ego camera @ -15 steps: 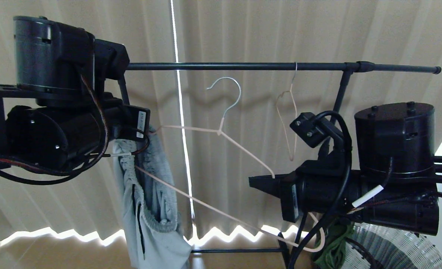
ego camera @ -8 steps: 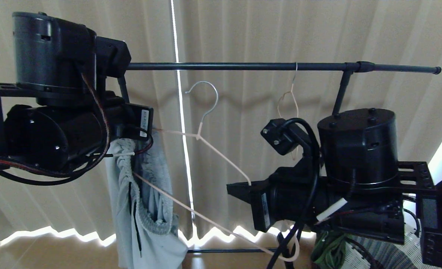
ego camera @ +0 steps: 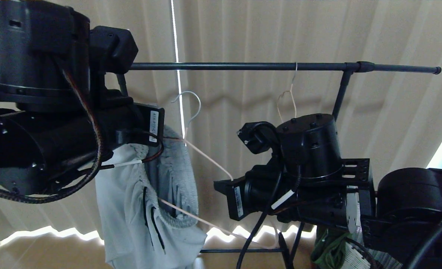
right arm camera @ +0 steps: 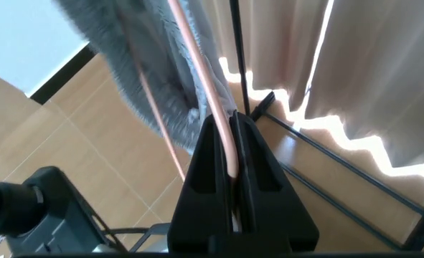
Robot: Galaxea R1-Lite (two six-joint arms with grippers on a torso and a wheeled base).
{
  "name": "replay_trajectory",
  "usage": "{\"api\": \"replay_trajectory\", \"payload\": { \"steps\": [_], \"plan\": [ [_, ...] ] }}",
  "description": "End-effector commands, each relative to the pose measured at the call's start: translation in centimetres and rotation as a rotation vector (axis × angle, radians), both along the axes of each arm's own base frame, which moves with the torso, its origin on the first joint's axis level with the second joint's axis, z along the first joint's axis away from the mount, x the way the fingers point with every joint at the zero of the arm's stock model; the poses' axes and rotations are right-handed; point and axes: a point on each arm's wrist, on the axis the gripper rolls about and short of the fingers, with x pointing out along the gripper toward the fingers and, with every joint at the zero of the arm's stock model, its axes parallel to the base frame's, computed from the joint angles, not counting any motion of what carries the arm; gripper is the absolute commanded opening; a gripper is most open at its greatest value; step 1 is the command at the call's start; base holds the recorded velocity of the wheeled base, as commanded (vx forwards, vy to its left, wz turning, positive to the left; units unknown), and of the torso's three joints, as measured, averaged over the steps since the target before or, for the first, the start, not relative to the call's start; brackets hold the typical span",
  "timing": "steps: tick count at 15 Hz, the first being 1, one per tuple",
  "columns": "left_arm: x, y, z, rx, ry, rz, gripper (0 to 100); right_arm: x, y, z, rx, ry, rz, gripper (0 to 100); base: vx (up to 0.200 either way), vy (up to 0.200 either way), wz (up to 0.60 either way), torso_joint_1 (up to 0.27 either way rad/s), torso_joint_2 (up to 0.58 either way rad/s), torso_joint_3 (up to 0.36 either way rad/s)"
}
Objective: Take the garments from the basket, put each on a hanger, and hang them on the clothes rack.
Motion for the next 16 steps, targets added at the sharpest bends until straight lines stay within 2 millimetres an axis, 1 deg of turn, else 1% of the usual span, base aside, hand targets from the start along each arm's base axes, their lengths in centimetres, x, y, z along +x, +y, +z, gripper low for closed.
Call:
{"api": "replay_trajectory", "payload": {
  "steps": [1,4,7,8,10,13,16],
  "plan": [
    [-1.6,-0.7,0.5,-0.013,-0.010,-0.062,0,0.1,0.1,0.0,0.001,-0.001,0.000,0,0.000,0.000,0.00,0.000,0.00,0.000],
    [-2.7,-1.6,-0.2,0.000,0.013,-0.127,0,0.0,-0.1,0.4,0.039,-0.037,-0.010,0,0.000,0.000,0.00,0.000,0.00,0.000],
    [-2.8,-1.5,-1.9,0.000,0.064,-0.168,0,-1.2,-1.6,0.9,0.059,-0.059,-0.016,0,0.000,0.000,0.00,0.000,0.00,0.000],
    [-2.9,-1.4,-1.8,-0.010,0.069,-0.184,0,-1.5,-1.9,0.9,0.064,-0.064,-0.016,0,0.000,0.000,0.00,0.000,0.00,0.000],
    [-3.5,-1.0,-1.2,-0.041,0.071,-0.263,0,-2.2,-2.9,1.5,0.086,-0.102,-0.011,0,0.000,0.000,0.00,0.000,0.00,0.000],
    [-3.6,-1.0,-1.3,-0.039,0.075,-0.273,0,-2.9,-3.7,2.3,0.093,-0.137,-0.002,0,0.000,0.000,0.00,0.000,0.00,0.000],
    [-3.8,-0.8,-1.4,-0.036,0.076,-0.276,0,-3.1,-4.1,3.0,0.110,-0.153,-0.003,0,0.000,0.000,0.00,0.000,0.00,0.000]
  ]
}}
